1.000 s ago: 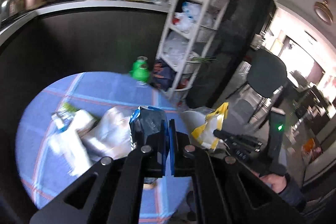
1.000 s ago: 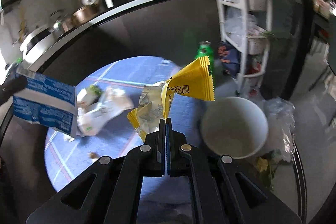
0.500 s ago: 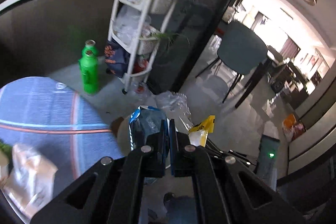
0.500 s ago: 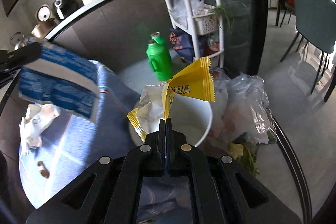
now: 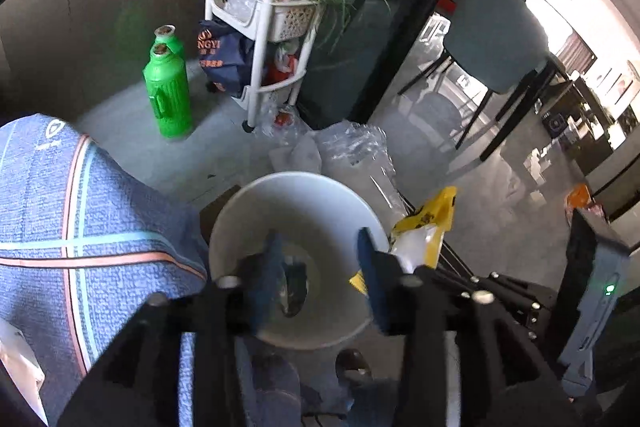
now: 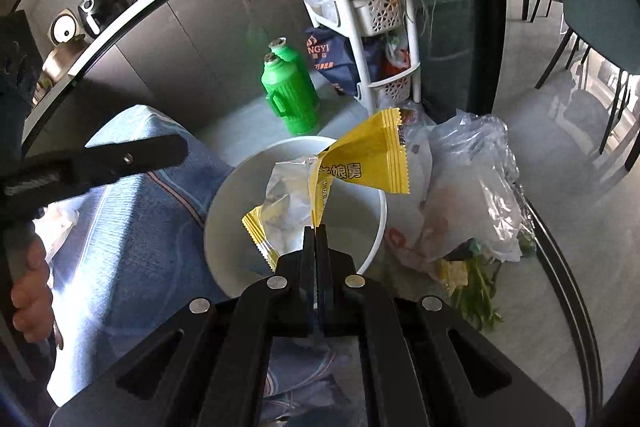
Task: Collect trash
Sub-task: 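Carry the carton and wrapper in both grippers over the white bin, then open both grippers to drop the carton and wrapper into the bin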
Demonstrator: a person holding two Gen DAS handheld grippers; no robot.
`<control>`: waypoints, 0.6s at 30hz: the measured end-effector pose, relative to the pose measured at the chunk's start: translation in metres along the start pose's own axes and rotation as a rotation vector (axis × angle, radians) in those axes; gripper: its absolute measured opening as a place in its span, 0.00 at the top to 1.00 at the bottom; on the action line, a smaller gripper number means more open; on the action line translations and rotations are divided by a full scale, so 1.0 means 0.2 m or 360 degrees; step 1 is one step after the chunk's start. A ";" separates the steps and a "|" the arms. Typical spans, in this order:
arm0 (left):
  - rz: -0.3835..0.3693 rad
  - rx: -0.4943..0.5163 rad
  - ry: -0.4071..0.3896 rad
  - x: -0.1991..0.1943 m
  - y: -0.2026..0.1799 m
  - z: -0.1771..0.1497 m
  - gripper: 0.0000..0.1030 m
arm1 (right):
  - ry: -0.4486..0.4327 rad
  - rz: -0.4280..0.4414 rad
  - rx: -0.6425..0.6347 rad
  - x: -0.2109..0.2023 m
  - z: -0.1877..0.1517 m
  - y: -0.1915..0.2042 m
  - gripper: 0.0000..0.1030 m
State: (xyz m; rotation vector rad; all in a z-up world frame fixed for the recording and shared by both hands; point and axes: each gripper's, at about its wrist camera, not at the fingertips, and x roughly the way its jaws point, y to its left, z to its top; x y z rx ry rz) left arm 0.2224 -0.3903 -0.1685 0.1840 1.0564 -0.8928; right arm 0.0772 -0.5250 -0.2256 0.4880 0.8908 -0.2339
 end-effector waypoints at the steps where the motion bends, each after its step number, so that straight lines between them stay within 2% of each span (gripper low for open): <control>1: 0.0008 -0.0003 -0.0007 0.00 0.01 0.01 0.56 | 0.0007 0.0009 0.0003 0.01 0.00 0.00 0.99; 4: 0.0040 -0.0008 -0.0056 -0.04 0.02 0.02 0.45 | 0.0038 0.0034 0.0005 0.08 0.01 0.02 0.99; 6: 0.0055 -0.0017 -0.0089 -0.07 0.03 0.03 0.34 | 0.0054 0.0056 -0.0001 0.11 0.01 0.04 0.98; 8: 0.0064 -0.0028 -0.0120 -0.11 0.04 0.03 0.29 | 0.0060 0.0059 -0.0021 0.15 0.01 0.07 0.96; 10: 0.0080 -0.0028 -0.0132 -0.12 0.05 0.02 0.25 | 0.0060 0.0063 -0.0044 0.16 0.01 0.09 0.78; 11: 0.0090 -0.0025 -0.0140 -0.13 0.05 0.02 0.21 | 0.0043 0.0071 -0.0053 0.15 0.01 0.10 0.62; 12: 0.0101 -0.0024 -0.0149 -0.15 0.05 0.02 0.17 | 0.0025 0.0072 -0.0068 0.14 0.01 0.11 0.55; 16: 0.0109 -0.0068 -0.0184 -0.20 0.07 0.01 0.08 | -0.0020 0.0070 -0.0114 0.09 0.02 0.13 0.40; 18: 0.0113 -0.0096 -0.0210 -0.23 0.07 0.00 0.04 | -0.0046 0.0081 -0.0120 0.05 0.01 0.13 0.25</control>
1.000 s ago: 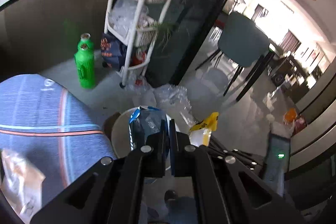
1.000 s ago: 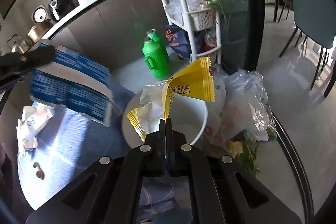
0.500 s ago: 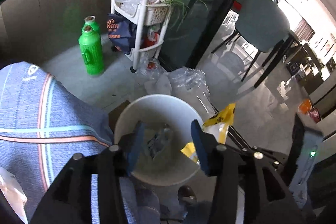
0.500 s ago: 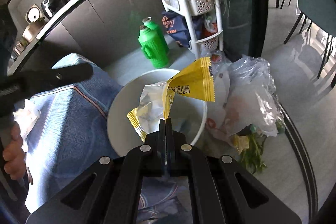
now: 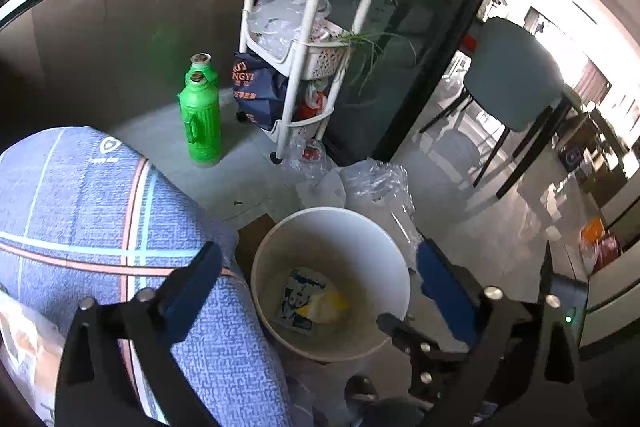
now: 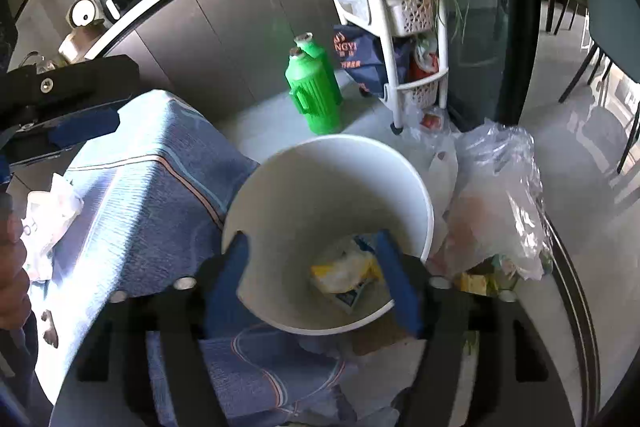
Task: Collect trash
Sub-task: 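Open both grippers to drop the carton and wrapper into the bin, then move back to the table and grasp the brown ginger root with the right gripper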
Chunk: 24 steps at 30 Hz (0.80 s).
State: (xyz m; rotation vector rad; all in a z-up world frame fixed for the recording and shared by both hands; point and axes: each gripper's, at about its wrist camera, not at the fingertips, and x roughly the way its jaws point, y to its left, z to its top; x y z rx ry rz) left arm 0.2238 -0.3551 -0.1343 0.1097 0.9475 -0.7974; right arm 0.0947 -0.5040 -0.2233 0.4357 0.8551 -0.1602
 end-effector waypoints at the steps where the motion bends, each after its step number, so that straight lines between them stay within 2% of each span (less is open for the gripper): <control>1: 0.0004 -0.0013 -0.0008 -0.02 0.00 0.00 0.04 | -0.0011 0.0003 0.0000 -0.02 0.00 0.00 0.19; 2: 0.0007 -0.0025 -0.0013 -0.04 0.00 0.00 0.04 | -0.0026 0.0009 -0.0004 -0.05 0.00 0.01 0.08; 6: 0.0041 -0.0059 -0.0048 -0.15 -0.02 -0.01 0.04 | -0.0043 0.0013 -0.0037 -0.13 0.01 0.06 0.08; 12: 0.0101 -0.0115 -0.0165 -0.45 -0.01 -0.06 0.04 | -0.0096 0.0037 -0.0097 -0.32 0.00 0.18 0.08; 17: 0.0202 -0.0201 -0.0306 -0.77 0.06 -0.21 0.04 | -0.0149 0.0121 -0.0141 -0.50 -0.04 0.30 0.08; 24: 0.0388 -0.0349 -0.0331 -1.09 0.25 -0.54 0.04 | -0.0167 0.0269 -0.0241 -0.64 -0.12 0.53 0.08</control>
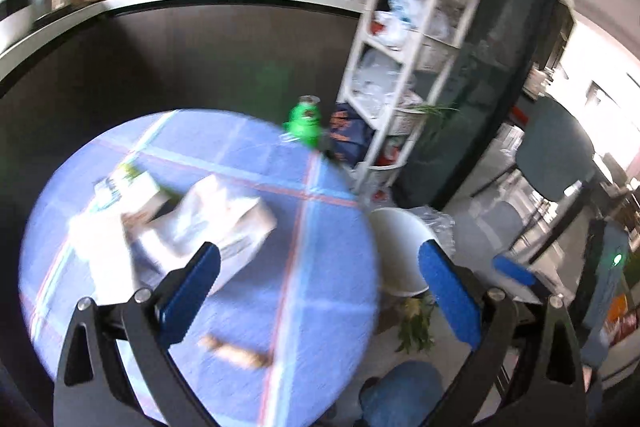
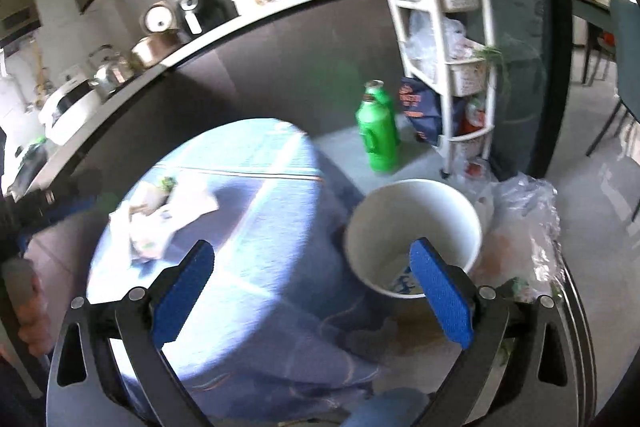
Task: Collect trash
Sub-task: 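Move back to the table and grasp the brown ginger root with the right gripper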
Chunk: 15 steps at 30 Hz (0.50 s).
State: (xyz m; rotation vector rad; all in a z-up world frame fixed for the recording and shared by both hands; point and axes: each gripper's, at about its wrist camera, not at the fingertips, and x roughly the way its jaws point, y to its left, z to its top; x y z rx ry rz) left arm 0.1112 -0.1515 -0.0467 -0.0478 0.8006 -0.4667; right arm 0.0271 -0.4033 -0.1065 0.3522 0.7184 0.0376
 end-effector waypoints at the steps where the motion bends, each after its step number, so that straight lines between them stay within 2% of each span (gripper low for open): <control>1: 0.0031 -0.0040 0.0002 -0.04 0.06 -0.04 0.04 | 0.0017 0.0030 -0.0043 0.00 -0.01 0.06 0.08; 4: 0.0092 -0.0120 0.0018 -0.13 0.24 -0.15 0.04 | 0.0063 0.0089 -0.0122 0.03 -0.03 0.19 0.08; 9: 0.0163 -0.0247 0.0043 -0.21 0.47 -0.29 0.04 | 0.0153 0.0325 -0.0286 0.09 -0.12 0.45 0.10; 10: 0.0163 -0.0268 0.0043 -0.23 0.51 -0.31 0.04 | 0.0168 0.0363 -0.0320 0.11 -0.13 0.49 0.13; 12: 0.0168 -0.0299 0.0037 -0.26 0.57 -0.34 0.04 | 0.0229 0.0431 -0.0393 0.17 -0.17 0.58 0.24; 13: 0.0171 -0.0309 0.0032 -0.27 0.59 -0.35 0.04 | 0.0248 0.0448 -0.0417 0.20 -0.18 0.61 0.26; 15: 0.0169 -0.0328 0.0025 -0.28 0.64 -0.37 0.04 | 0.0296 0.0468 -0.0503 0.26 -0.21 0.68 0.37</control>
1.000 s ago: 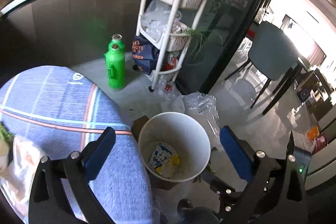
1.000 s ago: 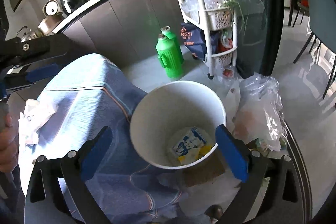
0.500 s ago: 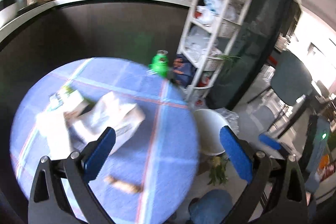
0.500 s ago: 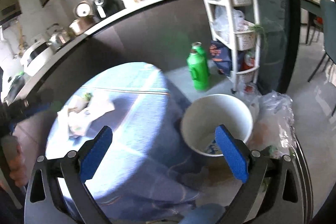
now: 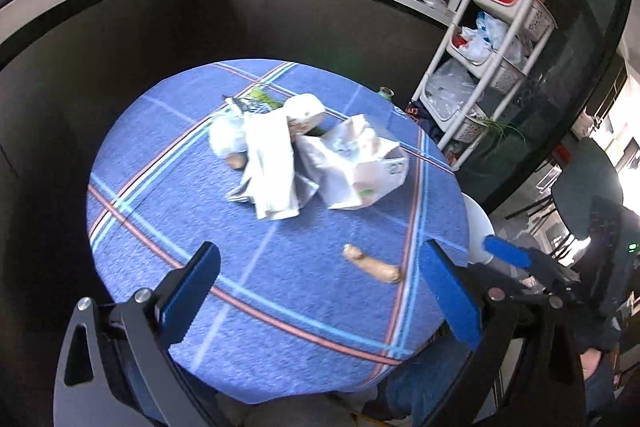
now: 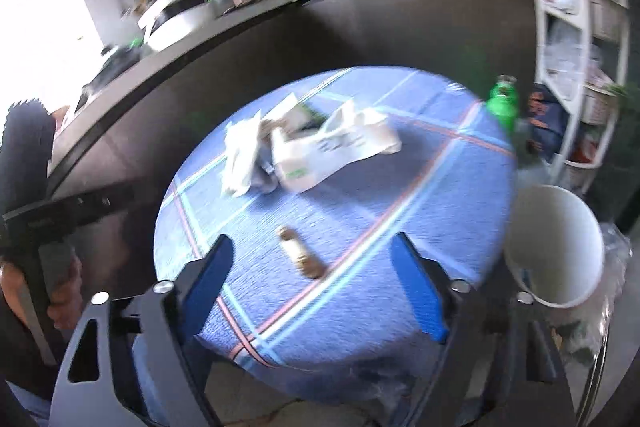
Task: Collect trash
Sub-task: 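Move back to the table and grasp the brown ginger root with the right gripper, then grasp the white tissue strip with the left gripper while the right gripper holds the ginger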
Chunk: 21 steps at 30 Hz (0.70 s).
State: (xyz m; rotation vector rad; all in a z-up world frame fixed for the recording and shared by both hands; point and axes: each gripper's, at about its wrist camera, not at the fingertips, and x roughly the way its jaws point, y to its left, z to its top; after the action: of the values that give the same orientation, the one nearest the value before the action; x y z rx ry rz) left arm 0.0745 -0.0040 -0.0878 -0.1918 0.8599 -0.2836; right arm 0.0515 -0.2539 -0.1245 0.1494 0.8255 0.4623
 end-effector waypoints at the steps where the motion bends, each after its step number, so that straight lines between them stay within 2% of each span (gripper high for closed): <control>1: -0.0006 -0.0011 0.0000 0.00 0.03 -0.01 0.05 | 0.0020 0.0002 -0.0031 0.03 -0.01 0.01 0.40; 3: -0.0002 -0.0026 0.0001 0.00 0.06 -0.01 0.05 | 0.0080 0.0001 -0.0104 0.11 -0.01 0.04 0.54; 9: -0.0011 -0.0064 0.0047 0.07 0.16 -0.03 0.12 | 0.0196 -0.0040 -0.0300 0.31 -0.04 0.09 0.67; 16: -0.0007 -0.0078 0.0085 0.18 0.23 -0.01 0.15 | 0.0242 -0.0105 -0.0410 0.37 -0.09 0.07 0.73; 21: 0.0000 -0.0060 0.0109 0.30 0.24 0.04 0.22 | 0.0253 -0.0124 -0.0404 0.36 -0.11 0.07 0.80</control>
State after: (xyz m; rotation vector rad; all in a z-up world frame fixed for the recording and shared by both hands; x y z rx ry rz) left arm 0.1265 0.0230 -0.1385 -0.2185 0.9336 -0.2754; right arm 0.0727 -0.2093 -0.1827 -0.1558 0.9170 0.5061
